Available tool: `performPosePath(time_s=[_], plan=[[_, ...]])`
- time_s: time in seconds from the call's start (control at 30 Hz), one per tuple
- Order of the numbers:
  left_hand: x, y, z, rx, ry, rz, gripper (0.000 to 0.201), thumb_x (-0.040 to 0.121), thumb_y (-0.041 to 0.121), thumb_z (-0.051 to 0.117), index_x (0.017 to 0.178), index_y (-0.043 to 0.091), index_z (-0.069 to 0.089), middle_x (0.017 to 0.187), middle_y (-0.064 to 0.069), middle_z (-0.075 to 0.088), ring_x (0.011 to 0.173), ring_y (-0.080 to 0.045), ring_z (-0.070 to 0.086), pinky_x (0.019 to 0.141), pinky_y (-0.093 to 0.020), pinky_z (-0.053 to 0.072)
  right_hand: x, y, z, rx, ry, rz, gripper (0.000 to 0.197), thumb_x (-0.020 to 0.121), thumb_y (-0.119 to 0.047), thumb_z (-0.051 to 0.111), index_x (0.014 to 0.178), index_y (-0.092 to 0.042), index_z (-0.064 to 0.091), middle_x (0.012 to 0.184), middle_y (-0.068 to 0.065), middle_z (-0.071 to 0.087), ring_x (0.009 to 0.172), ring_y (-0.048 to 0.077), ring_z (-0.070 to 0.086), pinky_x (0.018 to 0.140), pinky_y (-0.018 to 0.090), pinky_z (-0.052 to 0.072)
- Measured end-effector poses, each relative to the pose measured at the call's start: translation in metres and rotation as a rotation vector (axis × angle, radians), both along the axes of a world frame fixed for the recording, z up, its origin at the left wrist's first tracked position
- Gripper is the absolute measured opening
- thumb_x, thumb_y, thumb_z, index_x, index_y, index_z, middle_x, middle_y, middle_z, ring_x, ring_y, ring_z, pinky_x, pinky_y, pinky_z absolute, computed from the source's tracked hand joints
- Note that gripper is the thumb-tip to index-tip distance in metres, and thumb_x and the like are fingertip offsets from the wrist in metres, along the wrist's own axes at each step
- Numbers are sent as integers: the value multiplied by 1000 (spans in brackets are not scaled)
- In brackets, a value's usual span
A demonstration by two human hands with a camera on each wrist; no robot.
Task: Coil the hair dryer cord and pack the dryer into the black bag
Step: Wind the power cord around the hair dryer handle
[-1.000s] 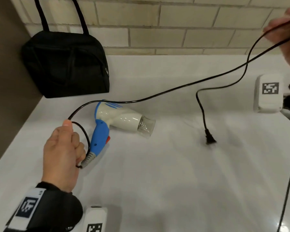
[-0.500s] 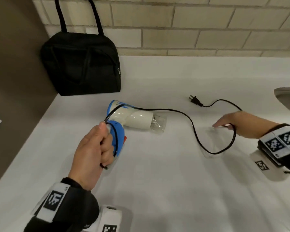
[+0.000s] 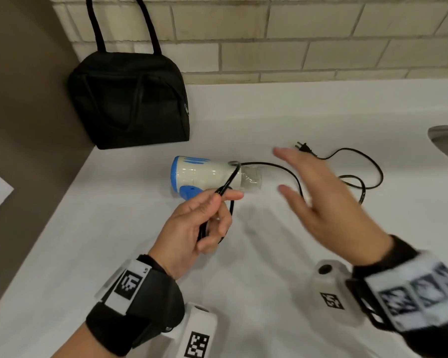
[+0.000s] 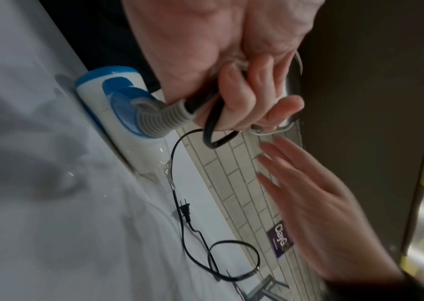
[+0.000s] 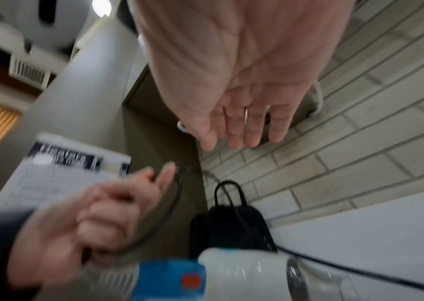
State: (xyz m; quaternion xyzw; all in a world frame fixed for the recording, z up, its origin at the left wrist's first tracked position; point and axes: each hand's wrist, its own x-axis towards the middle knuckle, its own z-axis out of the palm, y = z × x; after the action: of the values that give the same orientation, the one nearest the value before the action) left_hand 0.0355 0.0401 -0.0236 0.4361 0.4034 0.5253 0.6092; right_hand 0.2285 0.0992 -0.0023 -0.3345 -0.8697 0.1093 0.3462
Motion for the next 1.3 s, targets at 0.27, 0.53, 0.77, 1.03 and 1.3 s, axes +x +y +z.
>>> performPosePath(time_s=[0.27, 0.53, 0.77, 1.03, 1.3], plan=[[-10, -4, 3, 109, 47, -117, 35, 73, 43, 57, 103, 28, 67, 46, 9, 50, 33, -2, 22, 37, -14, 22, -48, 55, -34, -306, -135, 86, 40, 90, -31, 32, 110, -11, 60, 90, 5, 67, 87, 22, 60, 96, 17, 30], [-3, -3, -2, 97, 73, -127, 35, 75, 48, 47, 100, 35, 68, 37, 10, 46, 32, -3, 22, 37, -17, 19, -59, 47, -46, -274, -1, 264, 37, 84, -27, 46, 117, -9, 52, 109, -14, 56, 100, 7, 53, 94, 7, 25], [-11, 2, -5, 88, -25, -212, 40, 73, 43, 60, 112, 39, 59, 55, 7, 60, 28, -3, 36, 35, -18, 25, -58, 45, -38, -474, 216, 50, 19, 87, -29, 49, 78, -28, 65, 44, -10, 51, 42, 8, 46, 51, 13, 38], [4, 9, -14, 121, 8, 1, 32, 81, 17, 44, 110, 27, 54, 86, 11, 69, 52, -4, 46, 38, -17, 40, -70, -2, -39, -563, -179, 144, 20, 83, 6, 41, 87, -4, 59, 97, 25, 62, 92, 37, 58, 82, 40, 44], [12, 7, -16, 242, 302, 22, 23, 88, 33, 38, 105, 35, 54, 111, 19, 65, 109, -1, 56, 88, -11, 42, -49, -28, -42, -404, -431, 96, 33, 92, -35, 40, 88, -10, 62, 82, 7, 67, 78, 25, 59, 72, 38, 46]])
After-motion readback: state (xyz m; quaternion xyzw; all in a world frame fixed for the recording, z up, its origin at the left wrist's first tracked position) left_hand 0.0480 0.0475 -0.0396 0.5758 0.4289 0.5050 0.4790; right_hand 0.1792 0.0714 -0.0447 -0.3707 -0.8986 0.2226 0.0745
